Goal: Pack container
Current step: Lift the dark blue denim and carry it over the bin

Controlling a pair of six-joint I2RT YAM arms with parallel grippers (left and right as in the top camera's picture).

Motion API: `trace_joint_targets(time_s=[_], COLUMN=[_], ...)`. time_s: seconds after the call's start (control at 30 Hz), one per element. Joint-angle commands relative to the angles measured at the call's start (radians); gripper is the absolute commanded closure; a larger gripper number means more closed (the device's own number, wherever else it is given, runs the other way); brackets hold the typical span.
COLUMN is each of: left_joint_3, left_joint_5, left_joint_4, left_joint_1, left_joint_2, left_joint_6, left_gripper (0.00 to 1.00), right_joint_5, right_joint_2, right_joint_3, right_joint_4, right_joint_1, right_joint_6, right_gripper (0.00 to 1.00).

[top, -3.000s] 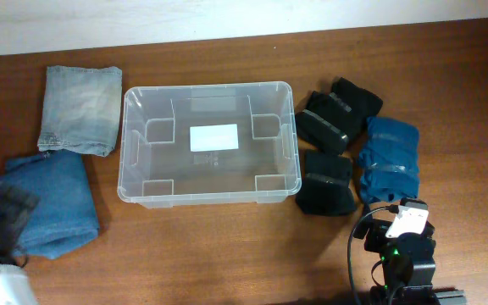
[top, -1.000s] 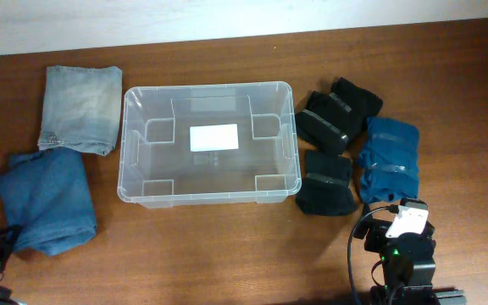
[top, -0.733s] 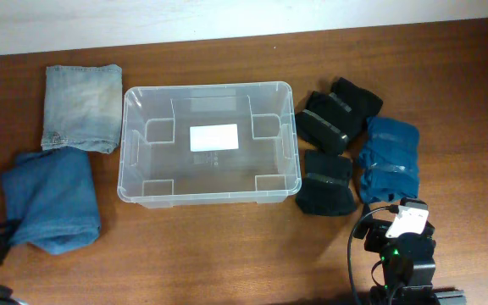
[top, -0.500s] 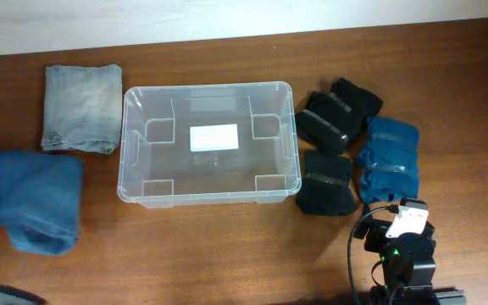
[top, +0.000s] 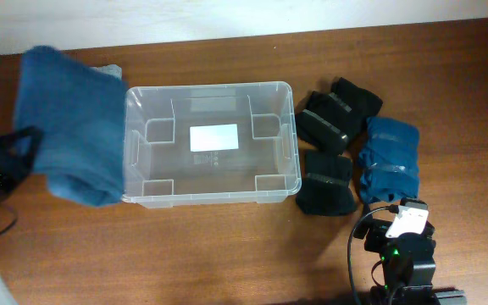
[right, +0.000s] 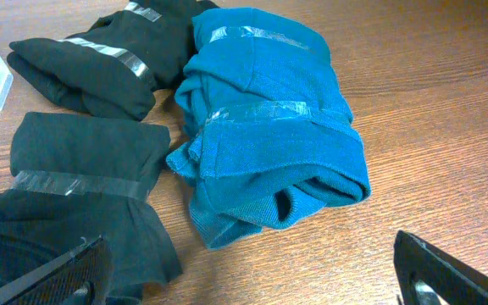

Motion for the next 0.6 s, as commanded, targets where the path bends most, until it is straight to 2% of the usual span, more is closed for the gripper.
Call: trace_joint_targets(time_s=[0.0, 0.1, 0.33, 0.57], left_joint_3=[0.018, 0.01, -0.029, -0.033], left_joint_5=[-0.105, -0.245, -0.509, -0.74], left_joint_4=[0.048, 0.091, 0.309, 0.315], left_joint_1=[-0.163, -0.324, -0.703, -0.984], left_joint_2=[-0.048, -0.048, 0.027, 0.194], left_joint_6=[-0.194, -0.288, -0.457, -0.627], left_gripper=[1.0, 0.99, 1.0, 0.99], right_joint_5=[0.002, 0.002, 0.002, 0.002], right_joint_2=[-0.01, -0.01, -0.01, -0.01], right_joint_3=[-0.007, -0.007, -0.007, -0.007], right_joint_4=[0.003, 0.003, 0.003, 0.003], right_joint_1=[-0.009, -0.009, -0.009, -0.009], right_joint_6=[0.011, 0.011, 0.011, 0.011], right_gripper=[0.02, 0.02, 0.01, 0.02])
